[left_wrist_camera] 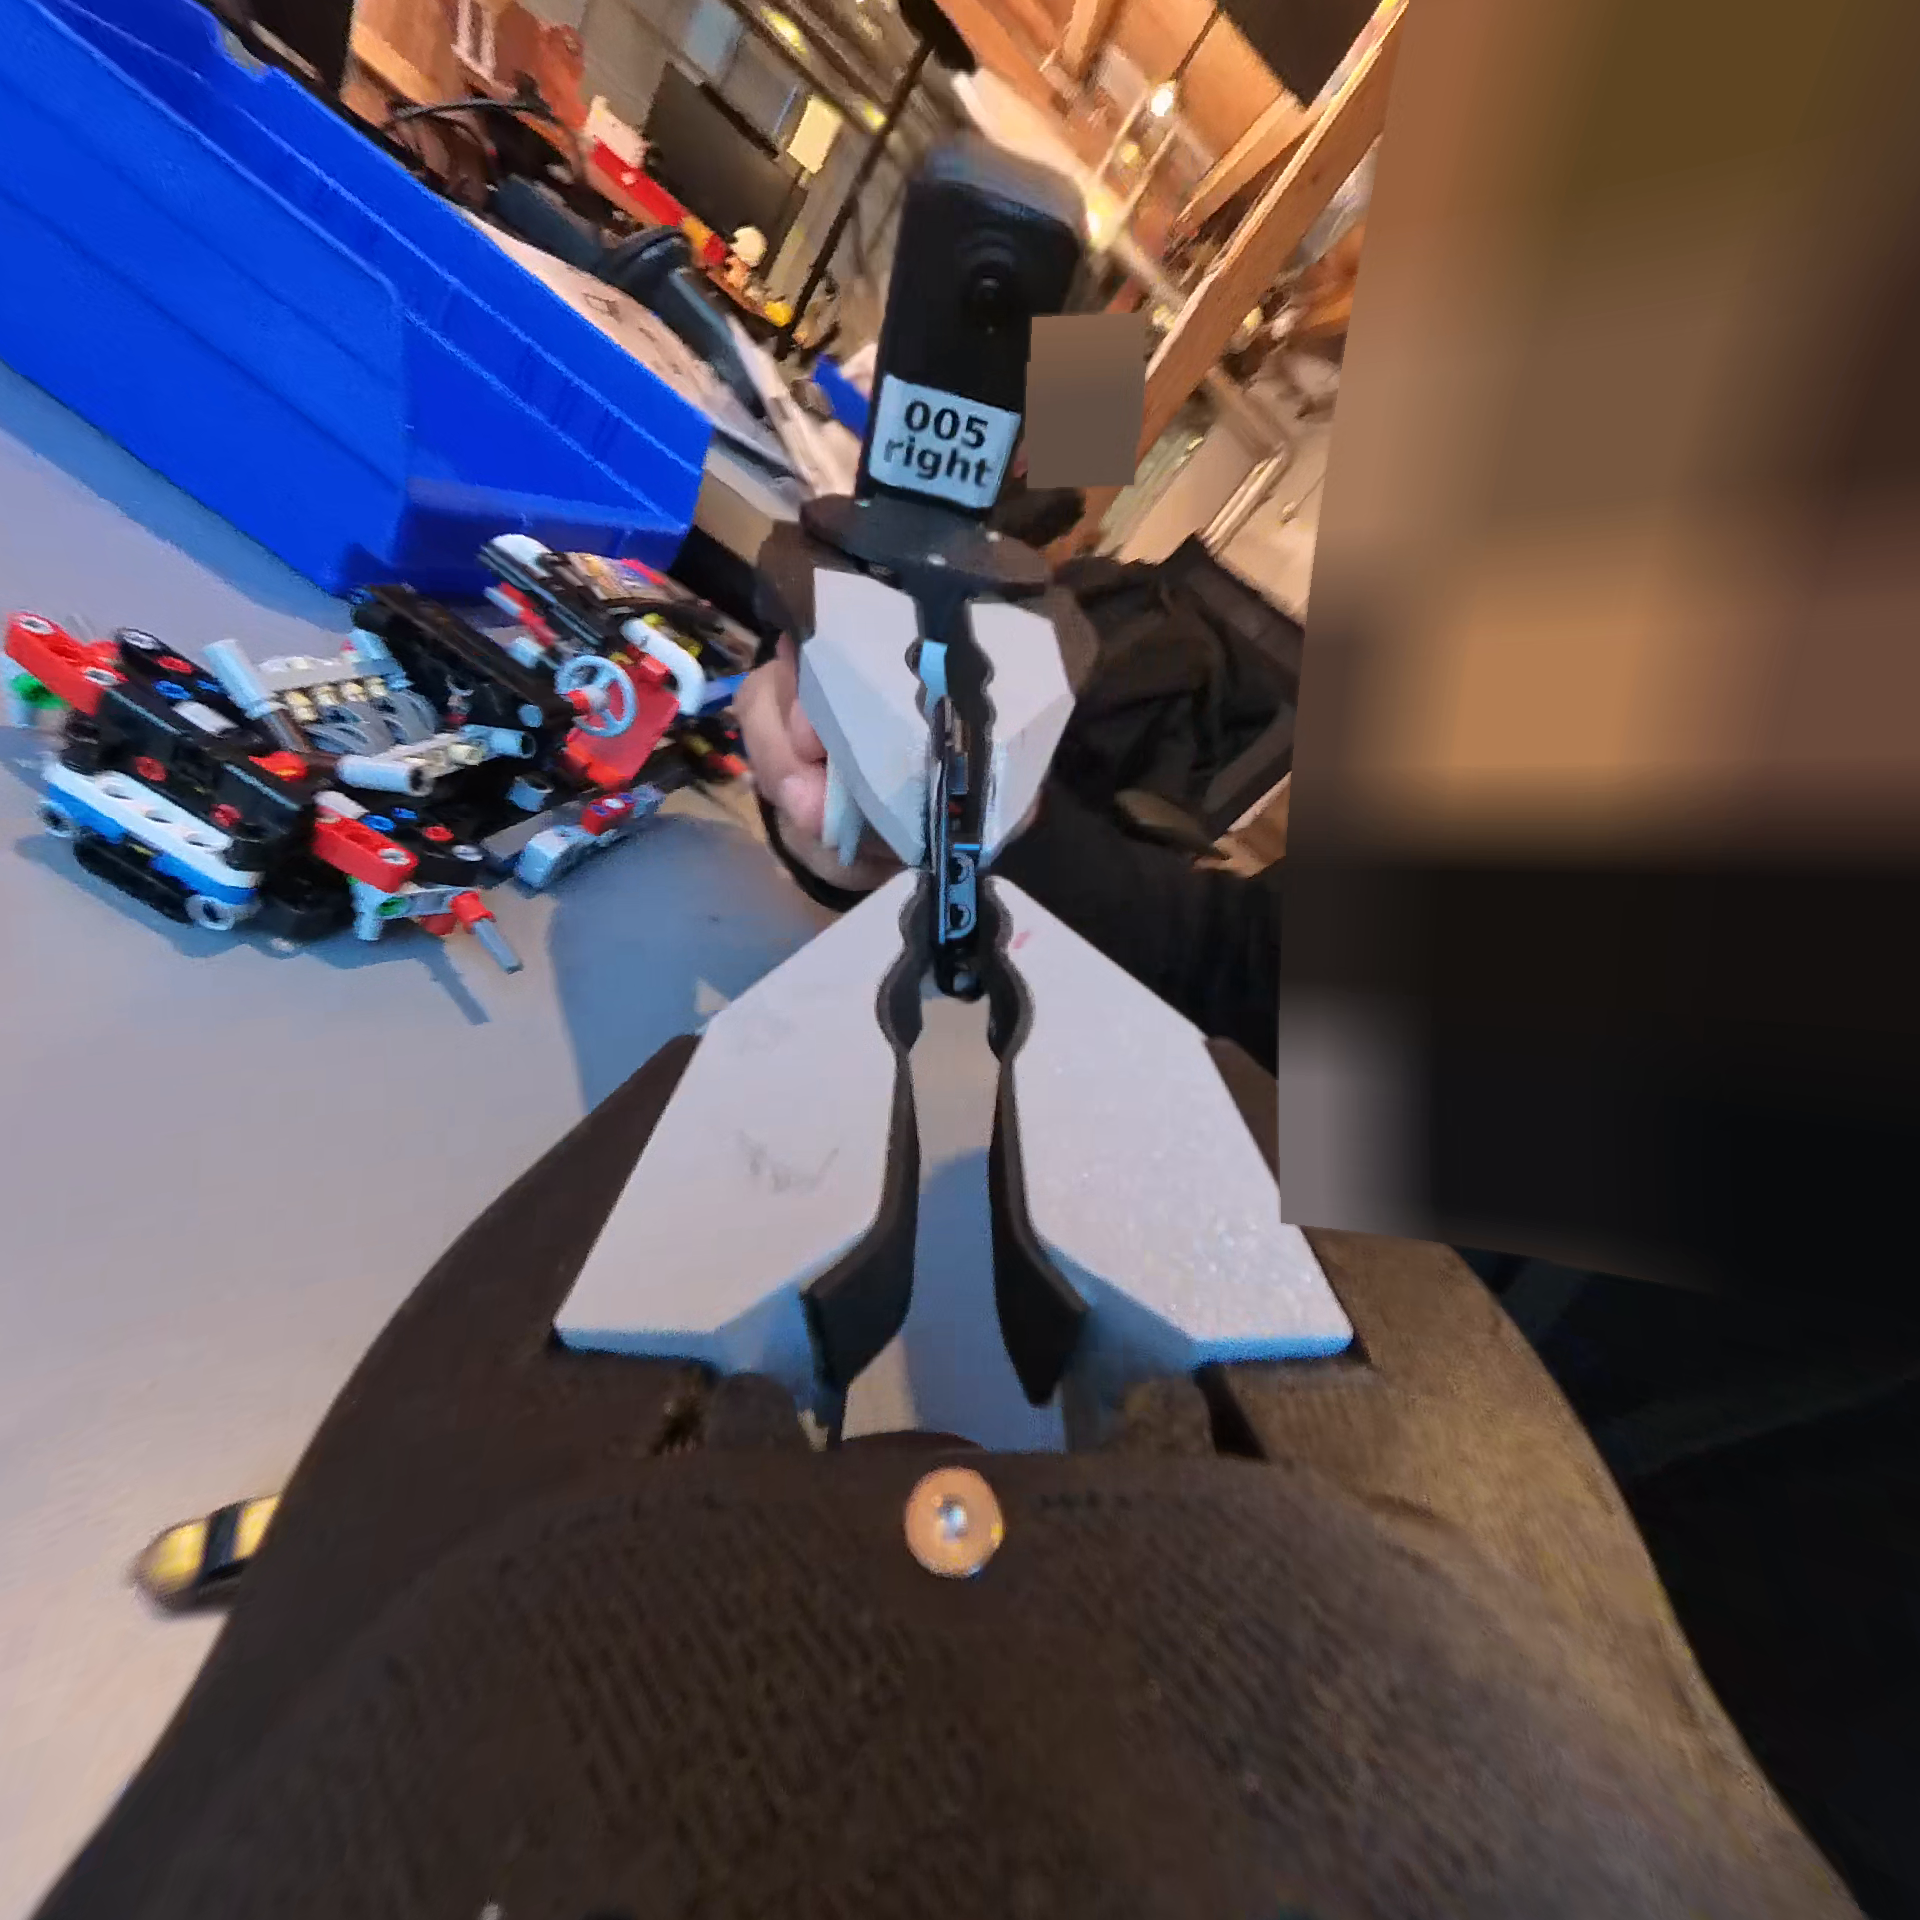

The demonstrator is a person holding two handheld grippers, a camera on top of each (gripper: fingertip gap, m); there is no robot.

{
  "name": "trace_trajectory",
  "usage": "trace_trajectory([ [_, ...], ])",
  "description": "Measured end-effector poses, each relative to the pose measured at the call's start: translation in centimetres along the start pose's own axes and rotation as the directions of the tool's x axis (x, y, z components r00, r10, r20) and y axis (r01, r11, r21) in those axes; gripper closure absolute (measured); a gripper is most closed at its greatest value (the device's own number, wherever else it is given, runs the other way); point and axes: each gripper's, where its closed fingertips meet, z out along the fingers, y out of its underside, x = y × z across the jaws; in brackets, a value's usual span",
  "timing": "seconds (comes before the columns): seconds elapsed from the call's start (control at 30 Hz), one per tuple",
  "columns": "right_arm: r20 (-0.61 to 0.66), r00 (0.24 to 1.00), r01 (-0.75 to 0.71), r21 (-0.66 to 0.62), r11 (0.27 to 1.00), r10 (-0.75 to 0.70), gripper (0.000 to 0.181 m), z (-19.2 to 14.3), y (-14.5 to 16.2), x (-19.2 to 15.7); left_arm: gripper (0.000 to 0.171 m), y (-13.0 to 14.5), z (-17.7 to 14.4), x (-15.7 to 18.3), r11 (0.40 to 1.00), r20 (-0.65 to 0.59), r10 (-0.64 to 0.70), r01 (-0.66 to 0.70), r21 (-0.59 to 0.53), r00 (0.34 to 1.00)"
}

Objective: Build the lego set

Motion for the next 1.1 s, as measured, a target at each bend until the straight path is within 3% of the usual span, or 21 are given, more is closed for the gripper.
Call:
trace_trajectory([
  [0.03,0.004,0.999,-0.039,0.006,0.999,0.039,0.178,0.0,0.1,0.3,0.167,0.1,0.0,-0.3,0.998,0.049,0.053,-0.052,-0.02,0.997],
  [0.13,0.034,0.985,-0.173,0.052,0.984,0.171,0.178,0.0,0.0,0.9,0.168,0.1,0.0,-1.2,0.978,0.176,0.202,-0.191,-0.081,0.963],
  [0.3,-0.019,0.968,-0.247,0.077,0.966,0.249,0.178,0.2,0.4,2.3,0.167,0.2,-0.4,-2.7,0.952,0.299,0.298,-0.257,-0.169,0.907],
  [0.47,-0.056,0.969,-0.235,0.105,0.966,0.242,0.178,0.2,0.0,2.9,0.168,-0.3,-0.5,-3.2,0.972,0.323,0.232,-0.209,-0.104,0.918],
  [0.67,-0.1,0.983,-0.136,0.155,0.978,0.153,0.159,-0.8,-1.3,2.9,0.167,-1.8,-0.7,-2.2,0.993,0.121,-0.061,0.048,0.111,0.991],
  [0.77,-0.059,0.982,-0.169,0.164,0.972,0.18,0.156,-0.5,-1.5,2.6,0.167,-1.2,-0.6,-2.3,0.987,0.086,-0.138,0.129,0.1,0.987],
  [0.97,-0.012,0.976,-0.213,0.153,0.965,0.217,0.162,0.1,-1.2,2.2,0.167,-0.1,0.2,-2.4,0.995,0.145,-0.096,0.094,0.025,0.985],
  [1.03,0.007,0.971,-0.238,0.144,0.96,0.24,0.178,0.1,-1.0,2.2,0.166,0.5,0.6,-2.4,0.998,0.172,-0.054,0.059,-0.022,0.984],
  [1.1,0.011,0.972,-0.233,0.115,0.966,0.233,0.178,0.1,-0.6,2.0,0.163,1.1,0.8,-2.4,0.997,0.205,0.009,0.007,-0.079,0.979],
])
